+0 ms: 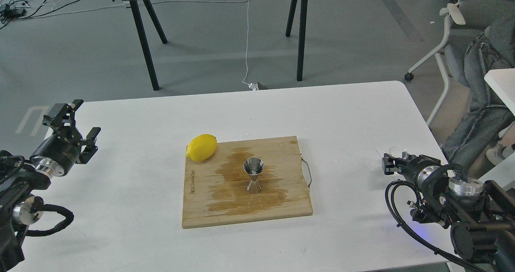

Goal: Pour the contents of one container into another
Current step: 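Set the glass cup down and release it with the right gripper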

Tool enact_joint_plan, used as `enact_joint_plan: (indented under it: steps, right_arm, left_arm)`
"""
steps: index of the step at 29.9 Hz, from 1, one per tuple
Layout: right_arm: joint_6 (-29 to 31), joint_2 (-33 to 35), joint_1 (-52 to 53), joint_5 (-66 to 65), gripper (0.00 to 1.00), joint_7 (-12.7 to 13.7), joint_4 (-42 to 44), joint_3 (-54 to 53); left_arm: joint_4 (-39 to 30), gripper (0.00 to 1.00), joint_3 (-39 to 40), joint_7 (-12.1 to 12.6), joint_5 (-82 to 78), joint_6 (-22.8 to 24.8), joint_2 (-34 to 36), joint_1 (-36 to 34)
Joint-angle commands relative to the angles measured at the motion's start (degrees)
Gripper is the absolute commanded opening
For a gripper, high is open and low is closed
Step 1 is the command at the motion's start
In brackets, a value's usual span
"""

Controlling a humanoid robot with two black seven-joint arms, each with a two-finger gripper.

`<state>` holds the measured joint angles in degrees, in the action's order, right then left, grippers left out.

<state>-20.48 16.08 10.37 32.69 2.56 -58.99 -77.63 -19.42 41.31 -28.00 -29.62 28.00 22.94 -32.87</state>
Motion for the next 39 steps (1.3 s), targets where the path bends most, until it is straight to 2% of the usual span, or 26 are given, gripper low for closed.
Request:
enact_joint_plan:
  steps: [1, 18, 21, 24, 25, 39]
  right_arm:
    - [0.0, 0.0, 0.0, 0.0, 0.5, -0.01, -0.07, 0.03]
    - [0.0, 0.0, 0.0, 0.0, 0.66, -0.01, -0.07, 0.03]
    - [0.0, 0.0, -0.09, 0.0, 0.75, -0.01, -0.16, 0.03]
    - [0.0, 0.0, 0.0, 0.0, 0.93, -0.01, -0.25, 0.03]
    - [0.09, 0.0, 0.0, 0.0, 0.94, -0.01, -0.25, 0.03]
    - [0.53, 0.0, 1.67, -0.08, 0.96, -0.1, -0.43, -0.32]
  left_arm:
    - [0.0, 0.99, -0.09, 0.0, 0.0, 0.0, -0.09, 0.0]
    - [0.0, 0.99, 0.0, 0.0, 0.0, 0.0, 0.0, 0.0]
    - [0.0, 0.99, 0.0, 0.0, 0.0, 0.0, 0.0, -0.09]
    - [0.0, 0.99, 0.0, 0.0, 0.0, 0.0, 0.0, 0.0]
    - [0.0, 0.99, 0.0, 0.0, 0.0, 0.0, 0.0, 0.0]
    - [0.0, 0.99, 0.0, 0.0, 0.0, 0.0, -0.09, 0.0]
